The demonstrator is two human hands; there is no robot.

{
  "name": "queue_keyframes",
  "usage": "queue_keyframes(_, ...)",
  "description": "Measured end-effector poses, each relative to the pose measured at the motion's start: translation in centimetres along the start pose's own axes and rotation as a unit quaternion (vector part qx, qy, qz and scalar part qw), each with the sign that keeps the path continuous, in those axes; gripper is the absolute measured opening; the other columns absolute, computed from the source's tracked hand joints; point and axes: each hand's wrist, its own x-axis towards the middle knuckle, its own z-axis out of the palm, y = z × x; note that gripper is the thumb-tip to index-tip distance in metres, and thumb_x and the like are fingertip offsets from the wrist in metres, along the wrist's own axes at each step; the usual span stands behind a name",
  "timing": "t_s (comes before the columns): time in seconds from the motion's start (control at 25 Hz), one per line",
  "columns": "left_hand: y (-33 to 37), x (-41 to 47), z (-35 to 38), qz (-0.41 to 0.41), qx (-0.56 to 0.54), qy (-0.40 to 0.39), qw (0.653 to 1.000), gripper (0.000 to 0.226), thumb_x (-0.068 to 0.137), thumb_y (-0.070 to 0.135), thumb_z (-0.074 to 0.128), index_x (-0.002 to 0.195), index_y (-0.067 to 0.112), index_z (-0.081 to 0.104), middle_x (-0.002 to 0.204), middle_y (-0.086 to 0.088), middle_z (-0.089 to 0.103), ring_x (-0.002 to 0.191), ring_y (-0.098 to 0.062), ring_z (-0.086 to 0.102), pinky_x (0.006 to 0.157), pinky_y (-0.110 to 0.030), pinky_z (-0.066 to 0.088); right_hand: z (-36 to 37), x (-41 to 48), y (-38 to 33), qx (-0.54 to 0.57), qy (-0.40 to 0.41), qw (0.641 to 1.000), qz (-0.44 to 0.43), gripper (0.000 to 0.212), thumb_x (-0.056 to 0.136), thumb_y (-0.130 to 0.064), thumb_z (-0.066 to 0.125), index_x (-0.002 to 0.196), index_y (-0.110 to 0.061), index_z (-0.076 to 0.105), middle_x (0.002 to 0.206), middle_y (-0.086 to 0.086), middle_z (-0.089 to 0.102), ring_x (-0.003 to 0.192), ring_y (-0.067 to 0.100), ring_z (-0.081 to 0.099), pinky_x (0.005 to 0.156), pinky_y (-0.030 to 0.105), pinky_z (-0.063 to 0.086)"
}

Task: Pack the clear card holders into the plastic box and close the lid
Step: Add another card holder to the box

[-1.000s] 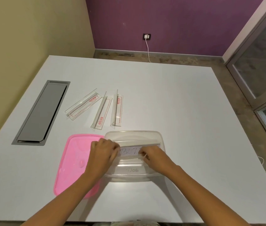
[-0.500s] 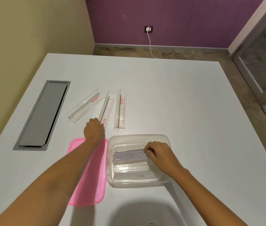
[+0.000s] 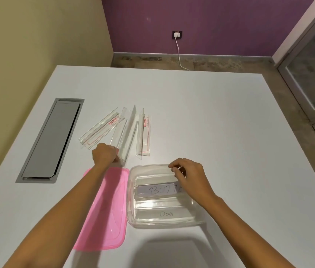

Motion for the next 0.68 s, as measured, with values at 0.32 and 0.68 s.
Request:
queue_keyframes(0.32,1.9,-6.8,-2.6,-0.106,-0.160,-0.401,0.896,0.020,0.094,-0.005,0.043,0.099,-0.006,0.062,0.069,-0.009,0.073,0.059,-0.014,0.072,0.051,-0.022,0.060,-1.7,2.8,-1.9,-0.170,0.061,0.964,-0.196,0.085,0.078,-0.014,0.074,0.147,-0.025,0.025,0.153,0.007,0.026,0.138,0.023,0.029,0.109,0.035,0.037)
queue_keyframes(0.68,1.6,-9.5,-3.3,-0.016,-0.019,-0.494,0.869,0.026,0.096,0.007,0.049,0.116,-0.005,0.062,0.101,-0.014,0.072,0.086,-0.017,0.069,0.078,-0.025,0.060,-3.6,3.4,-2.0,-0.324,0.014,0.875,-0.359,0.058,0.067,-0.002,0.078,0.118,-0.014,0.053,0.119,0.012,0.058,0.107,0.027,0.056,0.115,0.043,0.027)
